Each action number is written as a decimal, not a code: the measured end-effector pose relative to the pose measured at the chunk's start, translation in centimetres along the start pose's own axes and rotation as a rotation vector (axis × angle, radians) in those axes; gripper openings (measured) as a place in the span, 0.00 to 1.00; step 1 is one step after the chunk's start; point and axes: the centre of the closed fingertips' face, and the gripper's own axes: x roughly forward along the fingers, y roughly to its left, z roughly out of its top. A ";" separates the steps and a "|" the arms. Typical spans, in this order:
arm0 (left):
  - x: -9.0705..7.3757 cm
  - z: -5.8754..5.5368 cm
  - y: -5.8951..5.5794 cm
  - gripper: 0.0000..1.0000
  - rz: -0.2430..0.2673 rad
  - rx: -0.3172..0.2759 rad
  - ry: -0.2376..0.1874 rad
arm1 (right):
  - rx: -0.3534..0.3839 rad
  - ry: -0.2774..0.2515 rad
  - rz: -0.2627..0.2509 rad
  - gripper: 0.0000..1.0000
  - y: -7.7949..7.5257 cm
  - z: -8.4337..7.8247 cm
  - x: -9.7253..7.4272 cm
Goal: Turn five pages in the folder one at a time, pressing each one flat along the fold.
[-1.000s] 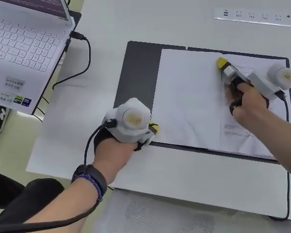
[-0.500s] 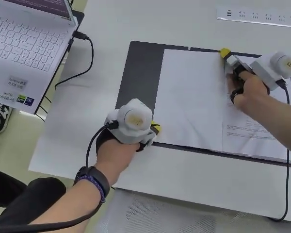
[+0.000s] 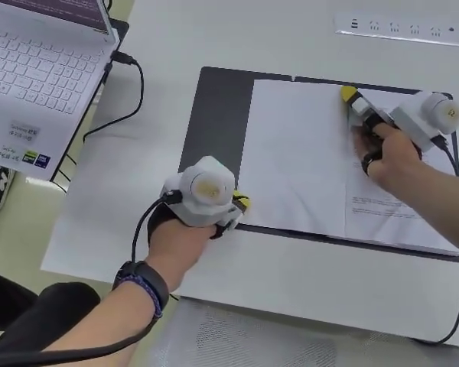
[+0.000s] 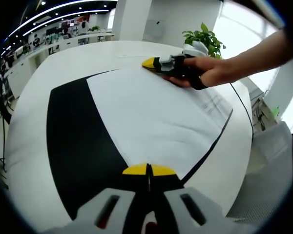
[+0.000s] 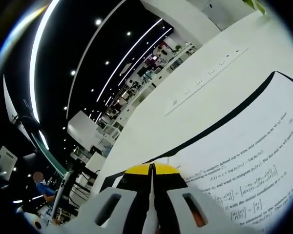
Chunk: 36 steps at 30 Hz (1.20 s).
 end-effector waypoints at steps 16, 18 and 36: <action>0.0 0.1 0.0 0.00 -0.001 0.008 -0.003 | -0.025 0.038 0.039 0.00 3.4 -2.6 -4.3; 0.0 0.1 0.0 0.00 0.000 0.005 -0.004 | -0.024 0.041 0.039 0.00 3.6 -2.9 -4.8; 0.0 0.0 -0.1 0.00 0.008 0.001 -0.018 | -0.011 0.052 0.057 0.00 4.2 -4.7 -8.4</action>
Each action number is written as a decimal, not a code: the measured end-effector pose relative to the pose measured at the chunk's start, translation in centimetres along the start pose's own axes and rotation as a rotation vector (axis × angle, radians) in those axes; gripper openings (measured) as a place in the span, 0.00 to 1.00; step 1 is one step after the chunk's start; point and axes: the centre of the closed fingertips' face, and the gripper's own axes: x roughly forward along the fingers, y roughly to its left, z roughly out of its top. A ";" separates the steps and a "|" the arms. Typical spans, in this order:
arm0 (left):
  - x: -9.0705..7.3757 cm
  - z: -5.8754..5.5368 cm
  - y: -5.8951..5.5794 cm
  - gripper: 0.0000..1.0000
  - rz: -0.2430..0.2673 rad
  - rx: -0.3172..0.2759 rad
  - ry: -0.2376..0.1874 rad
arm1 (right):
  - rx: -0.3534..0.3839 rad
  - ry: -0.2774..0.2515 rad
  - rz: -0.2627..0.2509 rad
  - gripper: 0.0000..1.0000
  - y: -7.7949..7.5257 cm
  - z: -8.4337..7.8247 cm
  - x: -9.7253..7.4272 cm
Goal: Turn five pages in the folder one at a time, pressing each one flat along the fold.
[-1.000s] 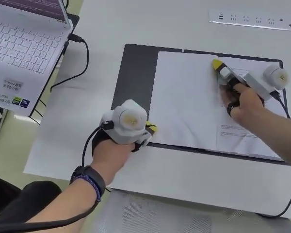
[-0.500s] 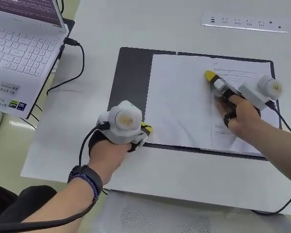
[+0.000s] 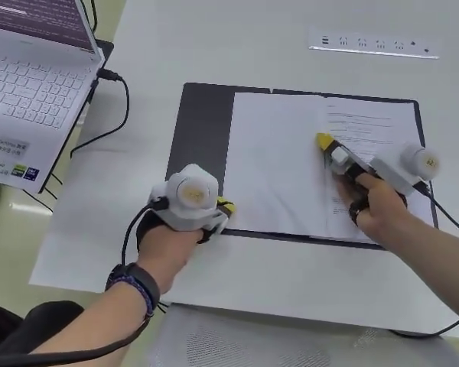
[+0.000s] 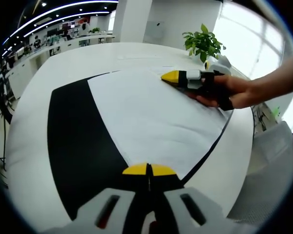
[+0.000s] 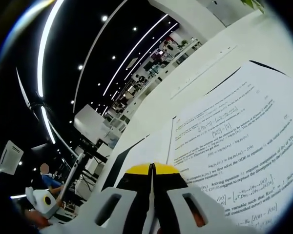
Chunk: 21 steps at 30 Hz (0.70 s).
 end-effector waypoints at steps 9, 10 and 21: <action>0.0 0.0 0.1 0.00 -0.030 -0.039 0.007 | -0.002 0.012 0.013 0.00 0.3 -0.8 -1.2; 0.0 0.0 0.1 0.00 -0.028 -0.041 0.005 | 0.001 0.012 0.013 0.00 0.3 -0.9 -1.4; 0.0 0.0 0.0 0.00 -0.023 -0.058 -0.006 | 0.001 0.017 0.022 0.00 0.6 -2.3 -3.4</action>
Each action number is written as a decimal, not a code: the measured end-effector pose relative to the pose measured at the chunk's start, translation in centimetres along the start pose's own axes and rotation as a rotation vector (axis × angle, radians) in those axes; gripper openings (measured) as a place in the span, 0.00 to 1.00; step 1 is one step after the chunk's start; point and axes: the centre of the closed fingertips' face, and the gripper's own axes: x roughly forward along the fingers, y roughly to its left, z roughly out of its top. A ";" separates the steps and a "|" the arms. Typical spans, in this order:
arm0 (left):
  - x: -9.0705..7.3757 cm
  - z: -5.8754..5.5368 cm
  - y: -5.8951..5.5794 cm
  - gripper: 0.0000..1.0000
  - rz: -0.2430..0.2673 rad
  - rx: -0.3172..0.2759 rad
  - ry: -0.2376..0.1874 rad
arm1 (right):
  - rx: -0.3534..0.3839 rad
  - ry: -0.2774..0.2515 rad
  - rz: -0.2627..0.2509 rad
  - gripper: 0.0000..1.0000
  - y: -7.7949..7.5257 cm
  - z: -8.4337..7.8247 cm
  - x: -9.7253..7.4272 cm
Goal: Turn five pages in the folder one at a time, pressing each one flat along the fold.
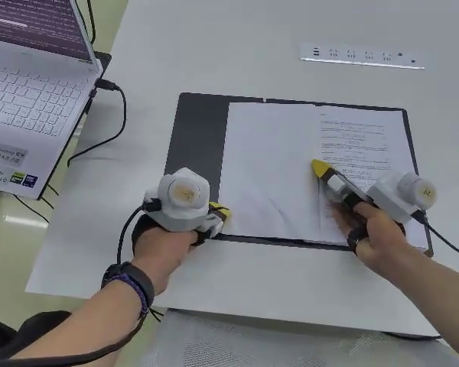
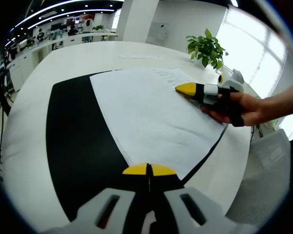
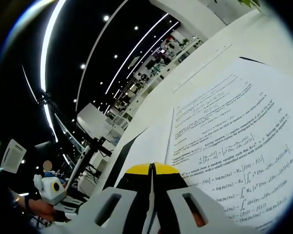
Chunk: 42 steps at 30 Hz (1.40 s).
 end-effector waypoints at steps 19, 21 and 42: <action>0.0 0.0 0.0 0.00 0.016 0.013 -0.007 | -0.005 0.034 0.017 0.00 0.9 -2.8 -3.1; 0.0 -0.1 0.0 0.00 0.016 0.016 -0.007 | -0.004 0.038 0.018 0.00 0.9 -3.0 -3.2; -0.2 -0.1 -0.1 0.00 0.022 0.039 -0.006 | 0.011 0.059 0.028 0.00 0.5 -5.4 -5.9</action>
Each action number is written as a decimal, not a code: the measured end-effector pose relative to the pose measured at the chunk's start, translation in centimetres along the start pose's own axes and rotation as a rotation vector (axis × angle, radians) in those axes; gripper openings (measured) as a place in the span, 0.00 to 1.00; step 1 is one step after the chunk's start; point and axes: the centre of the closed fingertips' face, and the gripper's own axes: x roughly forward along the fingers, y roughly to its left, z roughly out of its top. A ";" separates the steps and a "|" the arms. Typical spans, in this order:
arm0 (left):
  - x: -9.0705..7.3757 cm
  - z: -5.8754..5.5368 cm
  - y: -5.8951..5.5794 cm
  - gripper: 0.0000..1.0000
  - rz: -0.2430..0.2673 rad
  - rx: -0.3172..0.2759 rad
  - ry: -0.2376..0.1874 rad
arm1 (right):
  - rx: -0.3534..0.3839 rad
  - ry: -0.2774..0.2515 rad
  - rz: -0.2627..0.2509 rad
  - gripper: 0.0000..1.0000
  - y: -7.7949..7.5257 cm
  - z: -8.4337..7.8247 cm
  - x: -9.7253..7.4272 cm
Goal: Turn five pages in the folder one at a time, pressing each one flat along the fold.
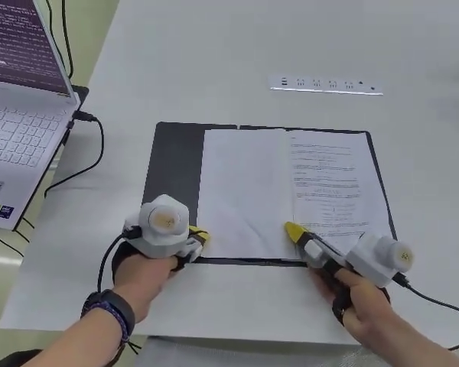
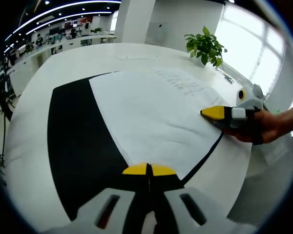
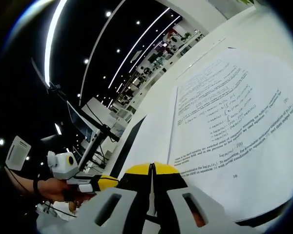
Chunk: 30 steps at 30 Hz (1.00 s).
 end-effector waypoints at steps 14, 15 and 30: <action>-0.1 0.0 0.0 0.00 0.008 -0.009 -0.002 | -0.011 0.032 0.008 0.00 0.6 -1.7 -1.6; -0.1 0.0 0.0 0.00 0.008 -0.010 -0.003 | -0.012 0.032 0.008 0.00 0.7 -1.8 -1.7; -0.1 0.1 0.0 0.00 0.014 0.002 -0.002 | -0.034 0.062 0.001 0.00 0.9 -2.7 -2.5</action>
